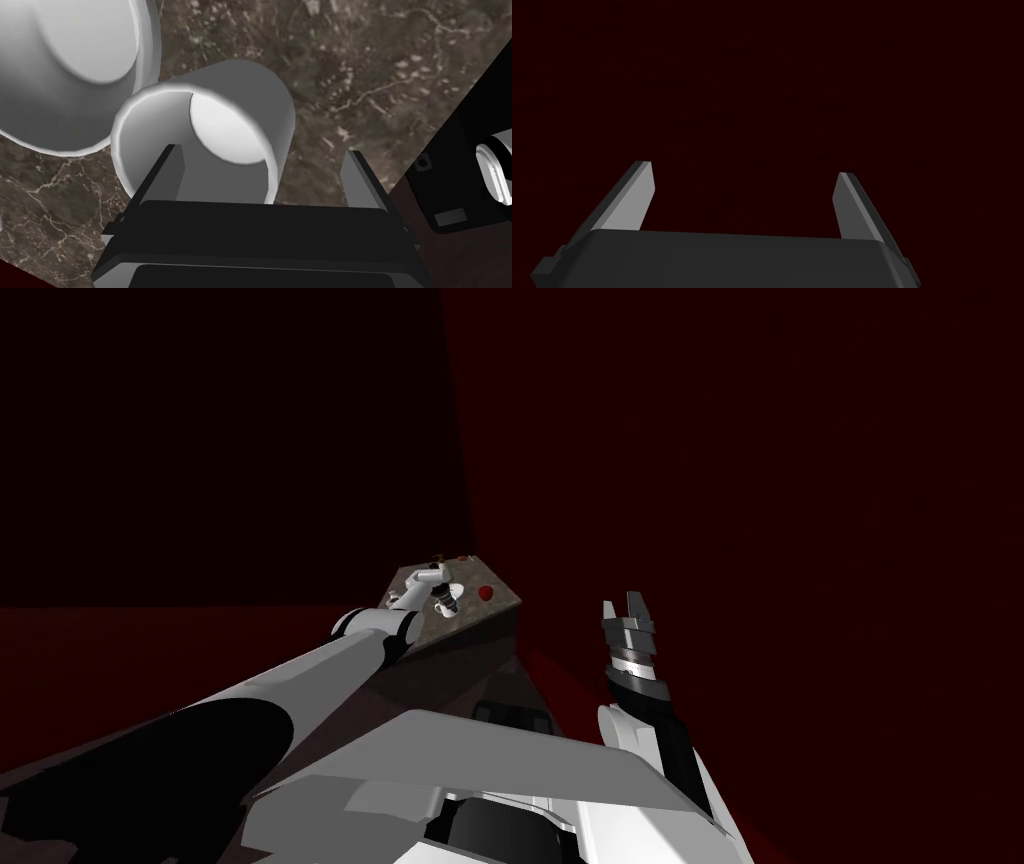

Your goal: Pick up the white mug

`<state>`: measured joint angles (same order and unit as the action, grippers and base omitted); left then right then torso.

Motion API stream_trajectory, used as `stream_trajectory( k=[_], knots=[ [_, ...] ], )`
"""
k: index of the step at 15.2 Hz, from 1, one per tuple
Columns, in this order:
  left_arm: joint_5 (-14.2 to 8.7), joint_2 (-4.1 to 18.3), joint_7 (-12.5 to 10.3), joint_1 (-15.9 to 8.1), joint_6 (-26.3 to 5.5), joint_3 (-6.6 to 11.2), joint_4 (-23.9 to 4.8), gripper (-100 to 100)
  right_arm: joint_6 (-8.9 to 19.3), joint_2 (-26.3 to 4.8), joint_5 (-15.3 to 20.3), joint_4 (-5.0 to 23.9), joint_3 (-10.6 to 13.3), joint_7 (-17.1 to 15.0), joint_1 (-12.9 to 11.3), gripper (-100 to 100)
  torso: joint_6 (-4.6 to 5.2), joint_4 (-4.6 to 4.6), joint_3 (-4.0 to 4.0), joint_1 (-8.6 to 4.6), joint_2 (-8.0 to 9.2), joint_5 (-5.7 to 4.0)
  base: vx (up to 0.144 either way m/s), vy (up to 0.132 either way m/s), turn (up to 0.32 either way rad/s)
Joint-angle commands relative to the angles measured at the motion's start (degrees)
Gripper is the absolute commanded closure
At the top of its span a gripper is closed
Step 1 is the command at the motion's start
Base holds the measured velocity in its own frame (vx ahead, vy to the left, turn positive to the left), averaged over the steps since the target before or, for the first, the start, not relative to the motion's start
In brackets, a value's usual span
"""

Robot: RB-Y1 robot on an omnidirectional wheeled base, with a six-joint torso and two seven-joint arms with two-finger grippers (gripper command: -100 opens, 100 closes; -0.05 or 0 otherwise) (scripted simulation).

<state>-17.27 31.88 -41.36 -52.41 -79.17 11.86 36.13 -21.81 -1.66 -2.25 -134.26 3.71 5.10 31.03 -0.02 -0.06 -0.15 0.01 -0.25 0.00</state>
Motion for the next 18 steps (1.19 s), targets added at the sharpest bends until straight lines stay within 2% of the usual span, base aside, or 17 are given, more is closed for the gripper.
stream_trajectory(
  k=[1, 2, 3, 4, 6, 9, 10, 12, 13, 14, 15, 18],
  knots=[
    [-0.3, 0.6, -1.2, -1.7, -2.9, 0.45, -1.8, -100, 0.0, 0.0, 0.0, 0.0, 0.0, 0.0, 0.0, 0, 0.0, 0.0, 0.0, 0.0, 0.0, 0.0, 0.058, -0.005, 0.012],
    [-0.3, 0.6, -1.2, -1.7, -3.5, 0.45, -1.8, -100, 0.0, 0.0, 0.0, 0.0, 0.0, 0.0, 0.0, 0, 0.0, 0.0, 0.0, -0.01, 0.0, -0.01, 0.054, -0.006, 0.013],
    [-0.5, 1.0, -1.8, -3.0, -5.1, 0.71, -3.4, -100, 0.0, 0.0, 0.0, 0.0, 0.0, 0.0, 0.0, 0, 0.0, 0.0, 0.0, -0.02, 0.01, 0.0, 0.052, -0.004, 0.016],
    [-0.5, 1.0, -1.8, -3.0, -5.2, 0.71, -3.4, -100, 0.0, 0.0, 0.0, 0.0, 0.0, 0.0, 0.0, 0, 0.0, 0.01, 0.01, -0.02, 0.01, -0.01, 0.047, -0.003, 0.009],
    [-0.7, 1.6, -2.7, -4.9, -7.8, 1.11, -5.9, -100, 0.0, 0.0, 0.0, 0.0, 0.0, 0.0, 0.0, 0, 0.0, 0.01, 0.02, -0.01, 0.03, 0.0, 0.053, 0.003, 0.013],
    [-0.9, 1.9, -3.2, -6.0, -9.3, 1.34, -7.3, -100, 0.0, 0.0, 0.0, 0.0, 0.0, 0.0, 0.0, 0, 0.0, 0.01, 0.01, 0.02, 0.03, 0.0, 0.049, 0.004, 0.009],
    [-0.8, 1.8, -2.9, -5.4, -8.5, 1.24, -6.4, -100, 0.0, 0.0, 0.0, 0.0, 0.0, 0.0, 0.0, 0, 0.0, 0.01, 0.02, 0.01, 0.04, 0.0, 0.026, 0.002, 0.004],
    [-0.8, 1.0, -2.4, -4.1, -6.3, 1.49, -7.2, -100, 0.0, 0.0, 0.0, 0.0, 0.0, 0.0, 0.0, 0, -0.01, 0.01, 0.06, 0.0, 0.11, 0.01, 0.024, -0.008, 0.024],
    [-0.8, 0.9, -2.3, -3.9, -6.0, 1.52, -7.3, -100, 0.0, 0.0, 0.0, 0.0, 0.0, 0.0, 0.0, 0, -0.02, 0.01, 0.06, -0.01, 0.12, 0.02, 0.022, -0.012, 0.029],
    [-0.9, 1.2, -2.5, -4.1, -7.0, 1.5, -6.8, -100, 0.0, 0.0, 0.0, 0.0, 0.0, 0.0, 0.0, 0, -0.01, 0.02, 0.07, -0.02, 0.14, 0.01, 0.012, -0.007, 0.011],
    [-0.8, 1.2, -2.4, -4.1, -6.7, 1.51, -7.1, 100, 0.0, 0.0, 0.0, 0.0, 0.0, 0.0, 0.0, 0, 0.0, 0.03, 0.09, -0.02, 0.16, 0.0, 0.0, 0.0, 0.0],
    [-0.8, 1.1, -2.3, -4.1, -6.8, 1.45, -7.1, 100, 0.0, 0.0, 0.0, 0.0, 0.0, 0.0, 0.0, 0, -0.04, 0.06, 0.12, 0.02, 0.2, 0.03, 0.0, 0.0, 0.0]
  ],
)
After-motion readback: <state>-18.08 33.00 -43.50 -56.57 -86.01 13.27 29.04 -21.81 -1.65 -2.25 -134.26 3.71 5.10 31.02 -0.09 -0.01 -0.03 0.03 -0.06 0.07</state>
